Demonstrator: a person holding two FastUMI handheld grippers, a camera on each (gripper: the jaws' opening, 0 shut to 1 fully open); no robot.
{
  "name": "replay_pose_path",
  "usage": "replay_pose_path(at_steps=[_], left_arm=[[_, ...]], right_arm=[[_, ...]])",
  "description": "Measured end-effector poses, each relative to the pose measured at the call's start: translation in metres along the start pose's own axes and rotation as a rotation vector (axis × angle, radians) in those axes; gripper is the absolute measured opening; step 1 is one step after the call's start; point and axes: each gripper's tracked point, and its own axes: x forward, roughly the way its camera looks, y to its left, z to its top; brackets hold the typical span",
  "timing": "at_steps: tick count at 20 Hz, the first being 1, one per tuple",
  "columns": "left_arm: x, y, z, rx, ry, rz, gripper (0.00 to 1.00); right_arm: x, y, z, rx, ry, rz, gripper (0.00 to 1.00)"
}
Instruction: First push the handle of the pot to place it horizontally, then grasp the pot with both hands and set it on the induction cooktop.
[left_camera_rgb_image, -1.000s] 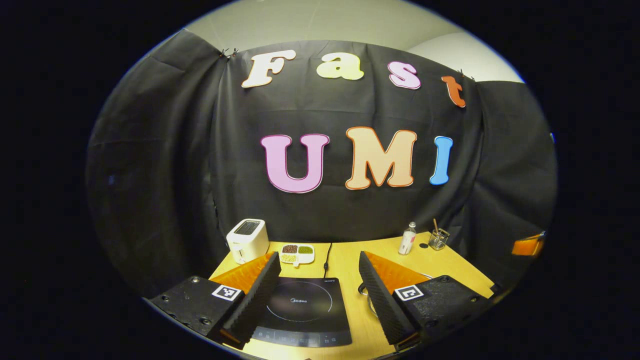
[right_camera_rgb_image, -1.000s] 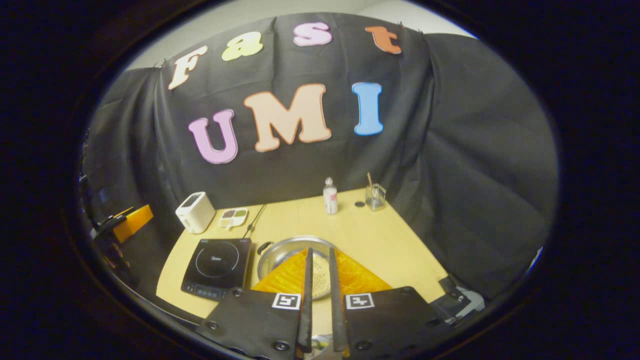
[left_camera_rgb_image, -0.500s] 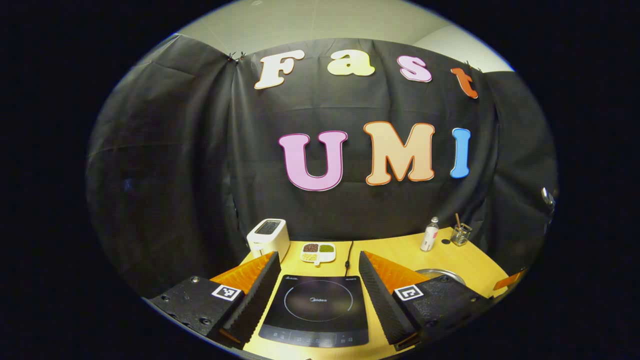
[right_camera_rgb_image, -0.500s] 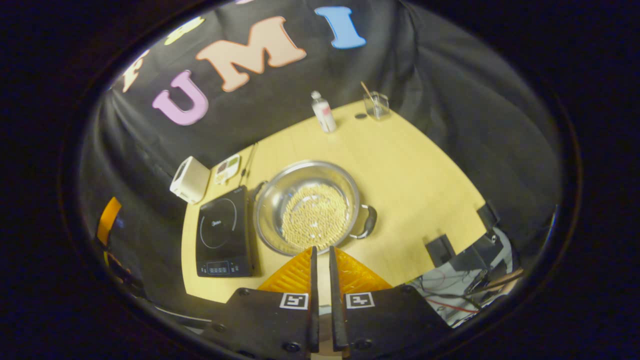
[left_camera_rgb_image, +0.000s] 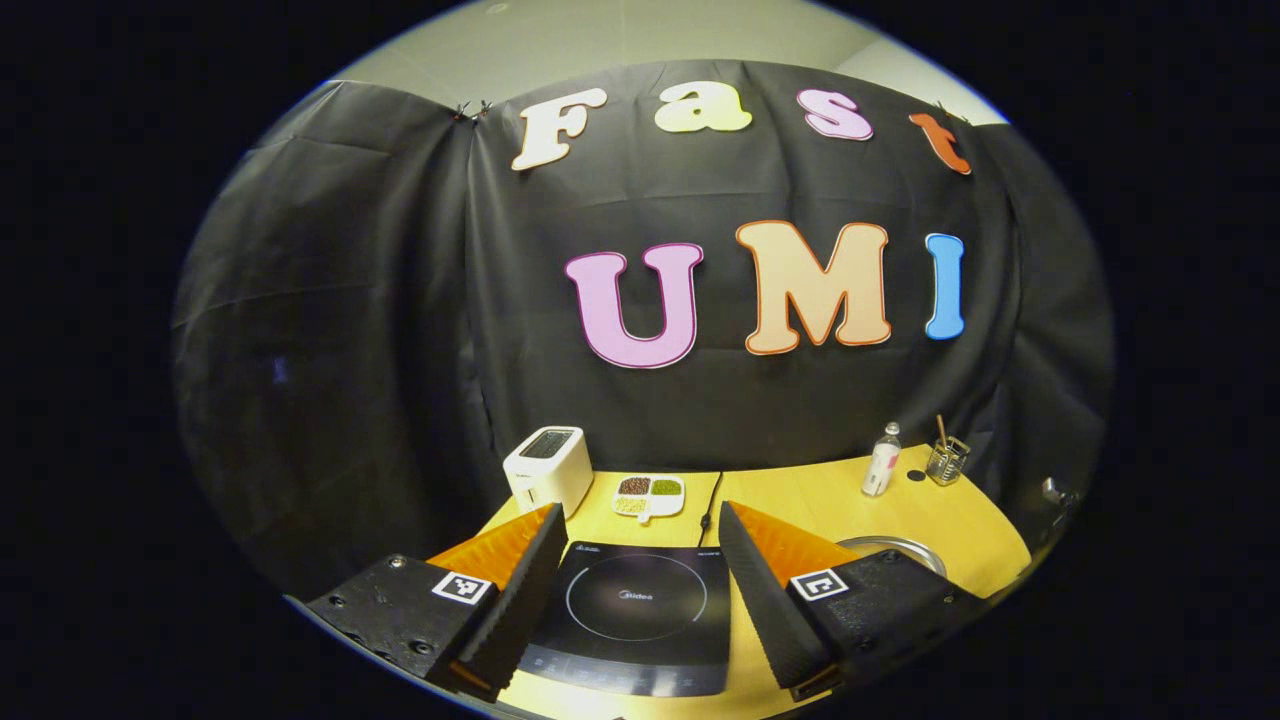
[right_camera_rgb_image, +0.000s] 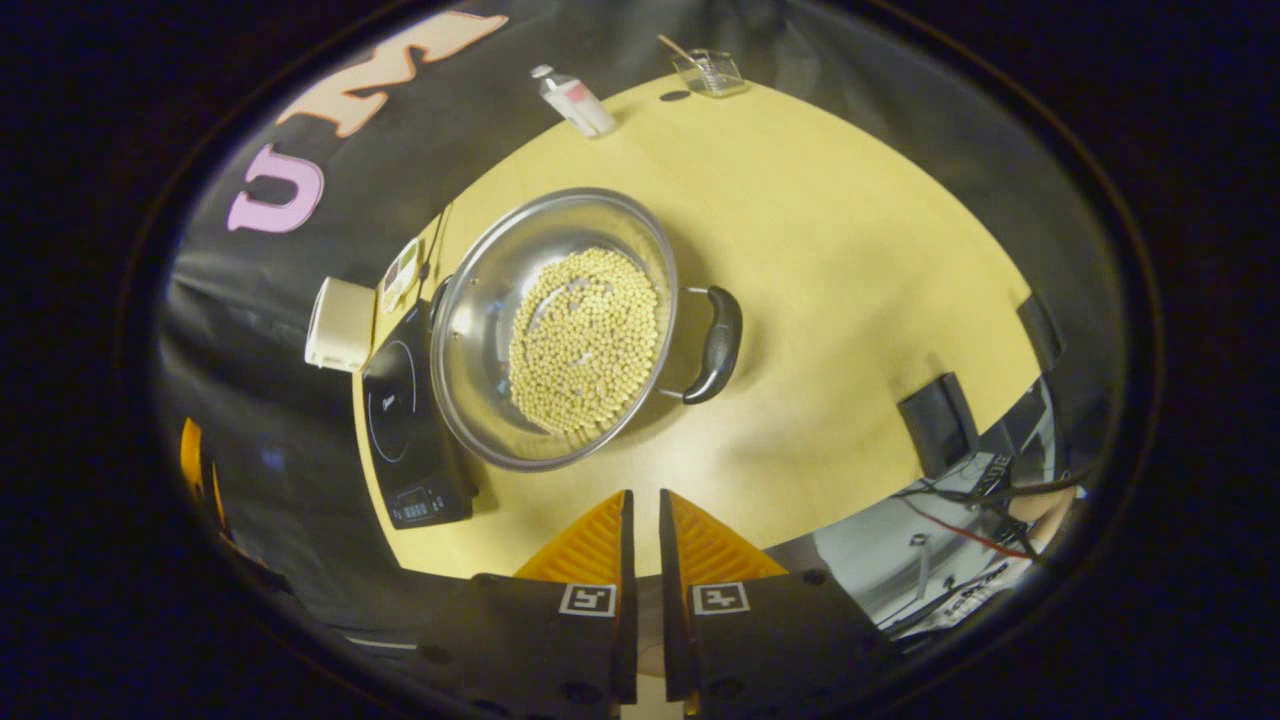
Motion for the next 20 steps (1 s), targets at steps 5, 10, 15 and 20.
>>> replay_pose_path(at_steps=[5,10,15,20], left_arm=[[0.008,-0.018,-0.027,-0.053,0.090,0.037,0.94],[0.010,-0.025,-0.035,-0.100,0.124,0.086,0.94],[0.005,-0.035,-0.048,-0.117,0.159,0.120,0.94],[0.004,-0.046,-0.054,-0.145,0.170,0.129,0.94]], right_arm=[[0.028,-0.016,0.008,0.053,0.051,0.000,0.13],[0.044,-0.028,0.011,0.084,0.113,0.020,0.13],[0.051,-0.031,0.021,0.105,0.146,0.037,0.13],[0.054,-0.034,0.041,0.160,0.152,0.047,0.13]])
